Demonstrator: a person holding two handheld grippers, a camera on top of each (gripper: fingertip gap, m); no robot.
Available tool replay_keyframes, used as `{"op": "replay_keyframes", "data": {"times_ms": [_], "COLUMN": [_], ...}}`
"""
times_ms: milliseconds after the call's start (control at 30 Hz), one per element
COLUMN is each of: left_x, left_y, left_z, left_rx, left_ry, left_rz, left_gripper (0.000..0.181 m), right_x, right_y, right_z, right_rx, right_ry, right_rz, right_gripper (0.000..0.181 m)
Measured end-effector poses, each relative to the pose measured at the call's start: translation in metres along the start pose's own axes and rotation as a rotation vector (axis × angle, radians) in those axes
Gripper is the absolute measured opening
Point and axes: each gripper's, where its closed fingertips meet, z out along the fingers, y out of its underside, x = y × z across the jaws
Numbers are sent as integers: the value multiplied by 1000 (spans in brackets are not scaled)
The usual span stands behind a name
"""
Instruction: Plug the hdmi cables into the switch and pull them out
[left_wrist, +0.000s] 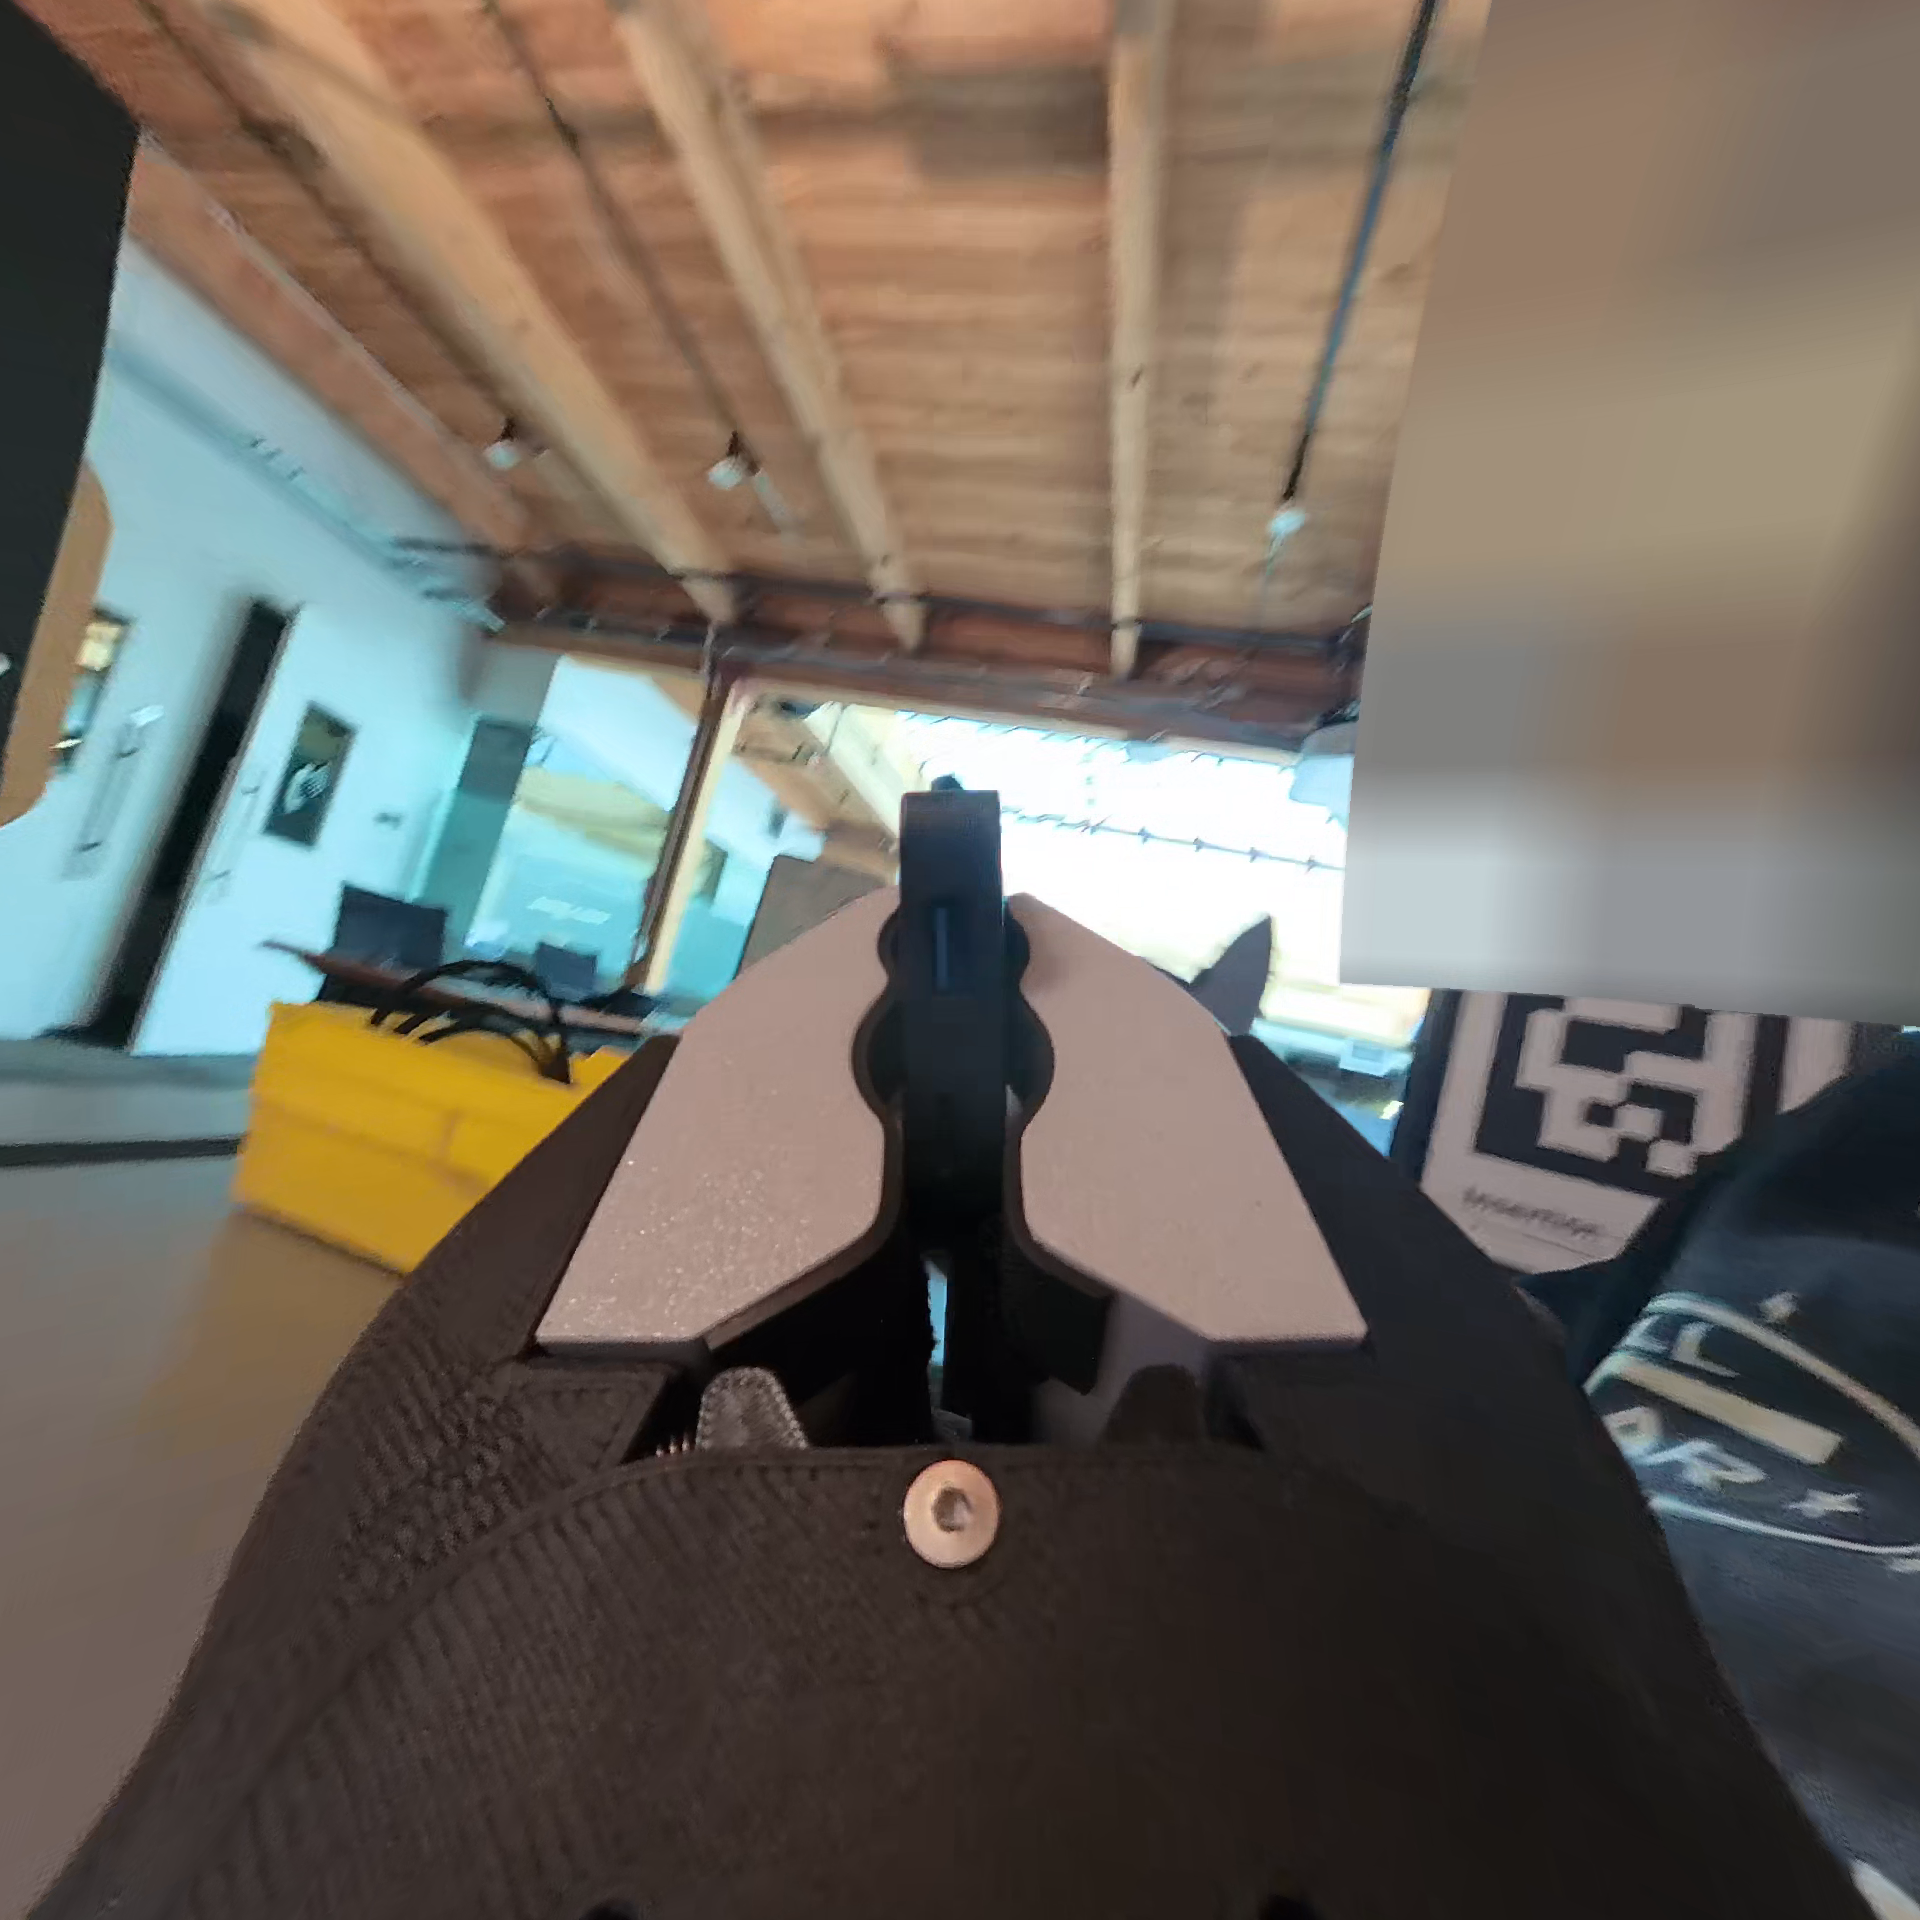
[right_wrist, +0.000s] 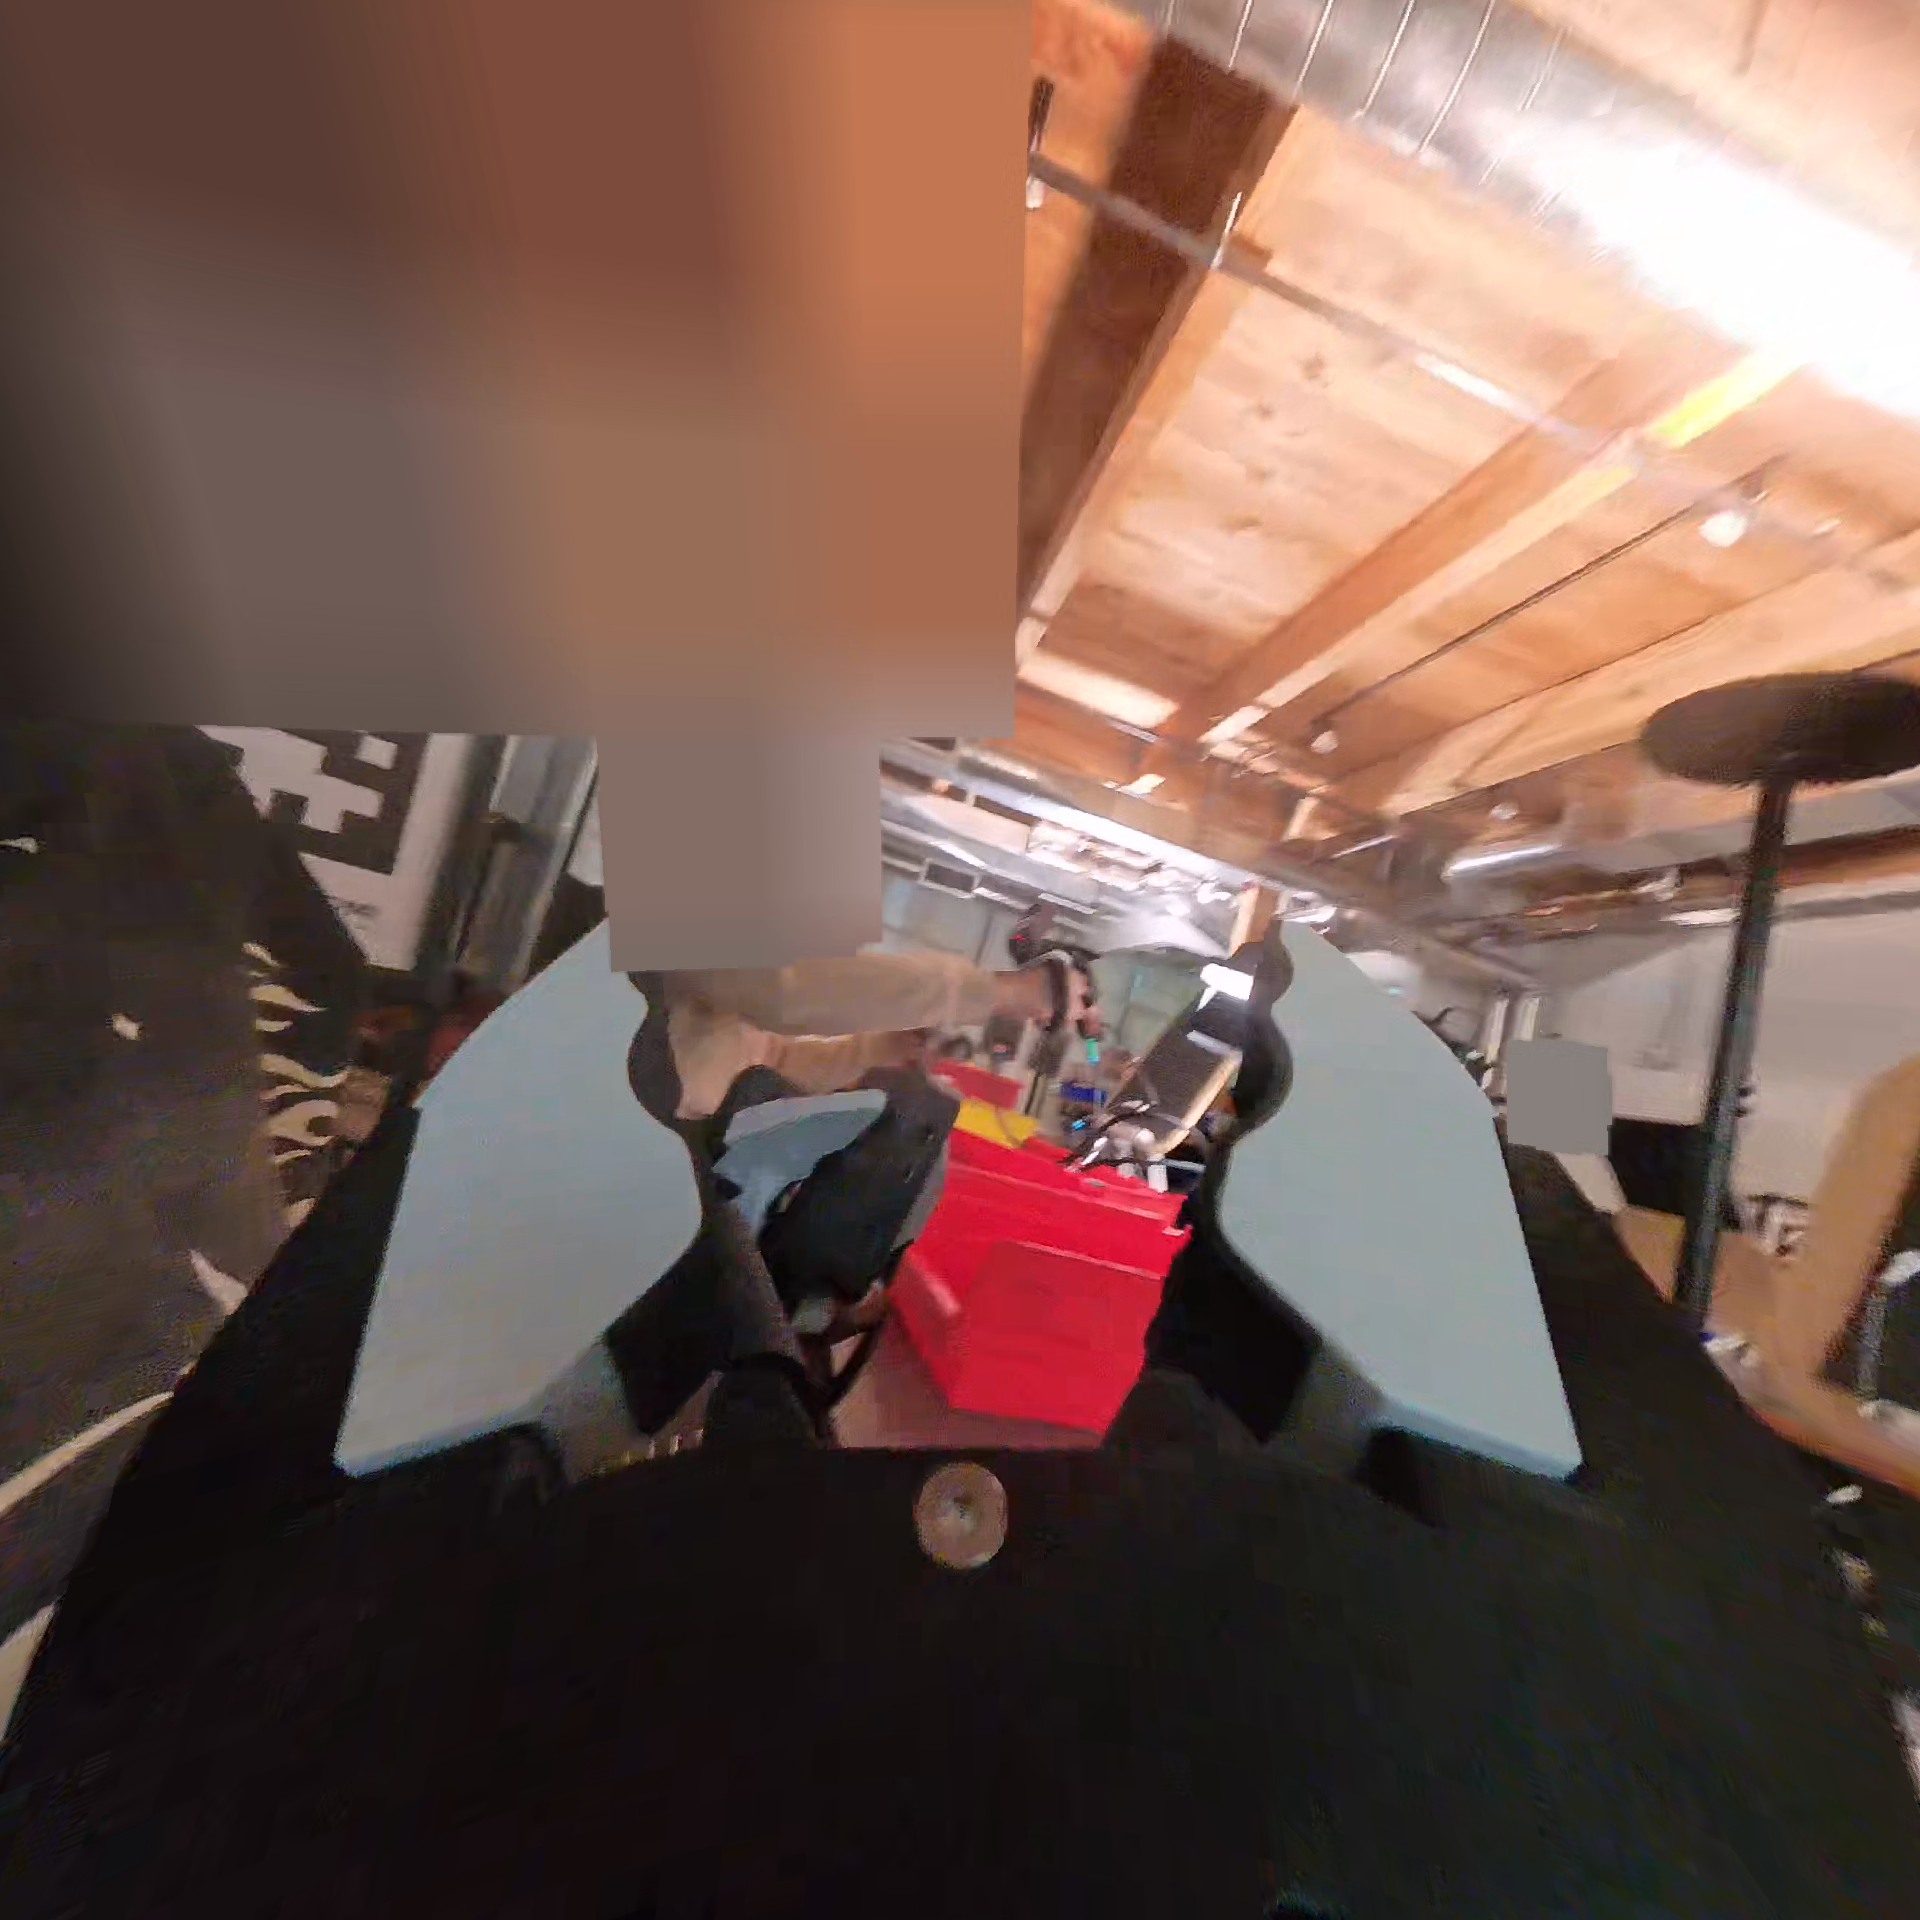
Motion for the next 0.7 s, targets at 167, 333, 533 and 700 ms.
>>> {"op": "replay_keyframes", "data": {"times_ms": [167, 333, 533, 700], "left_x": [11, 20, 20, 3], "left_y": [-5, 3, 4, -12], "left_z": [-2, 0, 1, -1], "left_rx": [38, 1, 14, 120], "left_ry": [59, 90, 36, -124], "left_rz": [29, 92, 190, 308], "left_gripper": [13, 13, 31, 101], "right_x": [-27, -52, -42, -2], "right_y": [80, 108, 97, 41], "right_z": [15, 14, 17, 17], "right_rx": [-381, -561, -490, -254], "right_ry": [-75, -167, -112, 29], "right_rz": [222, 207, 161, 61], "right_gripper": [106, 45, 15, 14]}}
